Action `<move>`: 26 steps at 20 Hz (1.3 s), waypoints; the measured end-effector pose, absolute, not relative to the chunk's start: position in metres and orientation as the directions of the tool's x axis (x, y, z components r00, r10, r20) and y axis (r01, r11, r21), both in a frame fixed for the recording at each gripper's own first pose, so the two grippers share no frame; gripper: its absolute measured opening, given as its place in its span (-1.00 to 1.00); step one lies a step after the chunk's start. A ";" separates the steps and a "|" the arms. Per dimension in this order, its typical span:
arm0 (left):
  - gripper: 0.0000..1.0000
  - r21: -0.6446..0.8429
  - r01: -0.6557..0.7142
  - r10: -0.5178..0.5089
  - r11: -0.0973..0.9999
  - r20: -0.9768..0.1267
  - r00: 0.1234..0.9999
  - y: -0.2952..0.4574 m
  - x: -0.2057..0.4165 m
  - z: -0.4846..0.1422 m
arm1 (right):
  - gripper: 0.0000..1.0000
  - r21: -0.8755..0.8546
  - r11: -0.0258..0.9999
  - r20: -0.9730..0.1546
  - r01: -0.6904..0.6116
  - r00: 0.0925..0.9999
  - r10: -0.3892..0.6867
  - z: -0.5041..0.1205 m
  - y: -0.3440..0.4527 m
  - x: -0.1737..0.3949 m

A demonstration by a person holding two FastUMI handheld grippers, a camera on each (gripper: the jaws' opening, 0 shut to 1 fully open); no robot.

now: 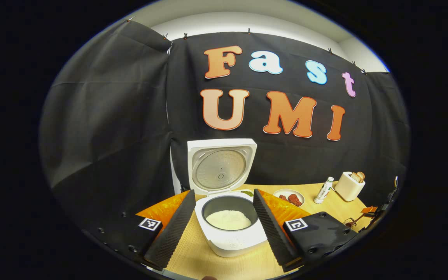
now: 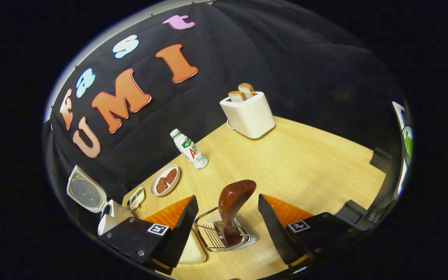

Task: Close the left gripper, press the button to open the rice cooker; take a wooden spoon from the chopstick holder with the right hand, scoop a spoonful of rice and pour it into the rice cooker, then put the wooden spoon back into the chopstick holder.

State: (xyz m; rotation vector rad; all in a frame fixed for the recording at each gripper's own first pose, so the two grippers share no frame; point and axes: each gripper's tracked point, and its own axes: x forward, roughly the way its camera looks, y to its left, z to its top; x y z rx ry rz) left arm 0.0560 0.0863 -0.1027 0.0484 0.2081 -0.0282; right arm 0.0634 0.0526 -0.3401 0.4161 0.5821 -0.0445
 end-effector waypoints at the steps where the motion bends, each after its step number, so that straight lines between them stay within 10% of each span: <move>1: 1.00 0.041 0.034 -0.025 0.999 -0.202 0.979 0.084 0.059 -0.100 | 0.89 0.322 0.931 -0.550 0.170 0.834 0.038 -0.338 0.044 0.063; 11: 1.00 0.034 0.024 -0.021 0.999 -0.087 0.996 0.060 0.102 -0.031 | 0.90 -0.012 0.993 -0.425 0.116 0.898 -0.110 -0.240 0.005 0.044; 26: 0.99 0.061 -0.028 0.034 0.998 -0.084 0.996 0.046 0.259 0.069 | 0.90 -0.058 0.998 -0.230 -0.013 0.973 -0.001 -0.131 0.017 0.012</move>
